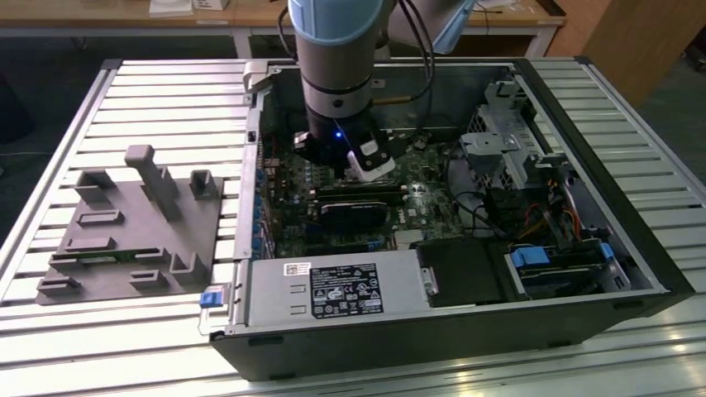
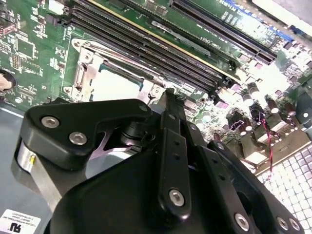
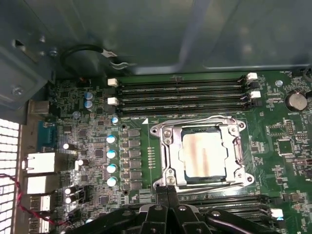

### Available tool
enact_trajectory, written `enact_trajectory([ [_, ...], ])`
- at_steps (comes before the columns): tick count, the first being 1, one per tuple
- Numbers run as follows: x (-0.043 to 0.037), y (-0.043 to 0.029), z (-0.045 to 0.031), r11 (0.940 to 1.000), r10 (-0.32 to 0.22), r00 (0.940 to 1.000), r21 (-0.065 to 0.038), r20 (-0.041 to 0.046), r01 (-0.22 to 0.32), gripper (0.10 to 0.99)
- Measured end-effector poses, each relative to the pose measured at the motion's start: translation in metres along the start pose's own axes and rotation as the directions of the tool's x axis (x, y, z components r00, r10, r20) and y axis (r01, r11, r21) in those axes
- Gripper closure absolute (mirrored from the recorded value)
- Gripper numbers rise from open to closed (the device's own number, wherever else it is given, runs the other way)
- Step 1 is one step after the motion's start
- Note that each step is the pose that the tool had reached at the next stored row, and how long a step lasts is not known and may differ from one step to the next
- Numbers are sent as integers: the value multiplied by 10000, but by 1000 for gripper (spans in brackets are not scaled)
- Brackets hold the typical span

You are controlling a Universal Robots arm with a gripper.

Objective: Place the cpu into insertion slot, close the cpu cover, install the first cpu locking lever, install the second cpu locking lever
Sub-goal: 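Install the second cpu locking lever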

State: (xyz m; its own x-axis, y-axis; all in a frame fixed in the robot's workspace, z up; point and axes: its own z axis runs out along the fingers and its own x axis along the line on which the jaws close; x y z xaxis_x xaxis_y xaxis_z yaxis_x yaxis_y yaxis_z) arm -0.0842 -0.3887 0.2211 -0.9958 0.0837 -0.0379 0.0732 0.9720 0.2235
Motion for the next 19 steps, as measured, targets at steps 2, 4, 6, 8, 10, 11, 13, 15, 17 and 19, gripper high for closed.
enact_trajectory([
  [2,-31,10,4,10000,3,10000,40,5,-3,980],
  [4,-77,21,8,10000,6,10000,83,8,-6,980],
  [6,-121,34,13,9999,6,10000,117,10,-6,980],
  [8,-159,51,19,9999,5,10000,152,12,-5,980],
  [10,-195,69,25,9998,3,10000,200,14,-3,980],
  [11,-214,77,28,9997,0,10000,231,15,-1,980],
  [13,-252,92,33,9995,-2,10000,300,18,2,980],
  [15,-292,106,40,9993,-6,10000,364,21,5,980],
  [17,-329,123,46,9991,-8,10000,427,23,8,980],
  [19,-363,143,54,9988,-11,10000,491,21,10,980],
])
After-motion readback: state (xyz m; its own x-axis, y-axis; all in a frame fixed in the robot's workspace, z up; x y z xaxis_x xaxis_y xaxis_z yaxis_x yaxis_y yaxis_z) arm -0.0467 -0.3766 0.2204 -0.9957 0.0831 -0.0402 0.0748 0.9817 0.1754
